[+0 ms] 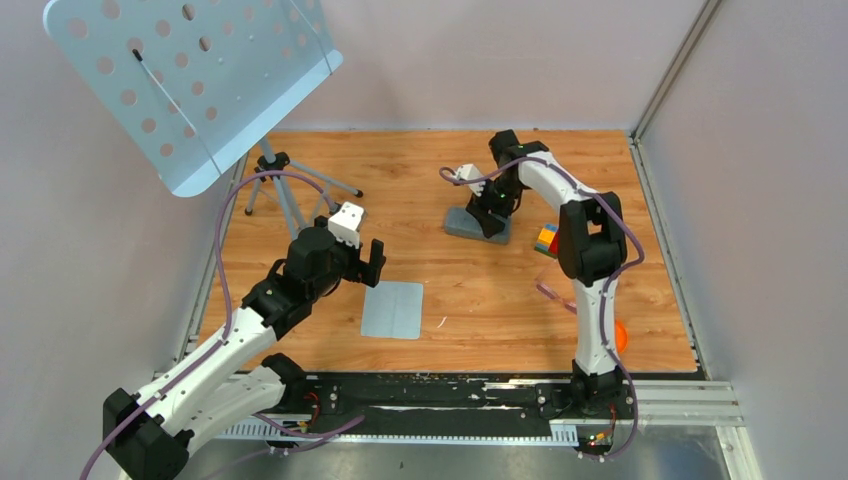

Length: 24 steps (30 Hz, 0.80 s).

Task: Organize the sunglasses
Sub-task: Pick up the sunglasses case from the center of the board.

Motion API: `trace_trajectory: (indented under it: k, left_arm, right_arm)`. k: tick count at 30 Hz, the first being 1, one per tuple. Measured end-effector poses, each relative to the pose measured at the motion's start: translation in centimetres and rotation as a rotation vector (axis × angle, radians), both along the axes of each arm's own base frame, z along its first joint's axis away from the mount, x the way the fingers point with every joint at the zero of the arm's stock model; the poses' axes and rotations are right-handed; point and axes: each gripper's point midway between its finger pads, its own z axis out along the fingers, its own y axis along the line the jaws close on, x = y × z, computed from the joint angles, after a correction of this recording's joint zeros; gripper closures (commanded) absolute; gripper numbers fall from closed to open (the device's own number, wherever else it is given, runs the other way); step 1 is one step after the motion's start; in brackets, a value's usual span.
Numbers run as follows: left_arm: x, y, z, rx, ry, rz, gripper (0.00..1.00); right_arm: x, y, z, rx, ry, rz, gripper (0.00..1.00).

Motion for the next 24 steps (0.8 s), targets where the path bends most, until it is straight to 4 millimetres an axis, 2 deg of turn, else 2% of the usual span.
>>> trace_trajectory:
  k: [3, 6, 10, 13, 15, 19, 24]
  left_arm:
    - [0.0, 0.0, -0.1, 0.001, 0.002, 0.000, 0.00]
    - [0.1, -0.1, -0.4, 0.006, 0.012, -0.001, 0.00]
    - [0.1, -0.3, -0.9, 0.004, 0.033, -0.003, 0.01]
    - [0.0, -1.0, -0.9, -0.029, 0.045, -0.022, 0.01]
    - [-0.2, -1.8, -0.6, -0.071, 0.056, -0.045, 0.00]
    - [-0.5, -3.8, 0.5, -0.211, 0.088, -0.067, 0.00]
    - [-0.9, -6.9, 3.8, -0.471, 0.072, -0.091, 0.00]
  right_arm:
    - [-0.8, 0.0, 0.8, 0.012, 0.020, -0.018, 1.00]
    - [-2.4, 0.2, 2.8, 0.052, 0.029, -0.044, 1.00]
    - [-5.9, 0.5, 6.9, 0.162, 0.056, -0.097, 1.00]
    - [-8.3, 1.0, 9.5, 0.258, 0.084, -0.140, 1.00]
    - [-9.9, 1.2, 10.6, 0.314, 0.113, -0.174, 1.00]
    - [-12.2, 1.6, 11.4, 0.404, 0.172, -0.249, 1.00]
    - [-13.3, 2.0, 12.5, 0.525, 0.216, -0.345, 1.00]
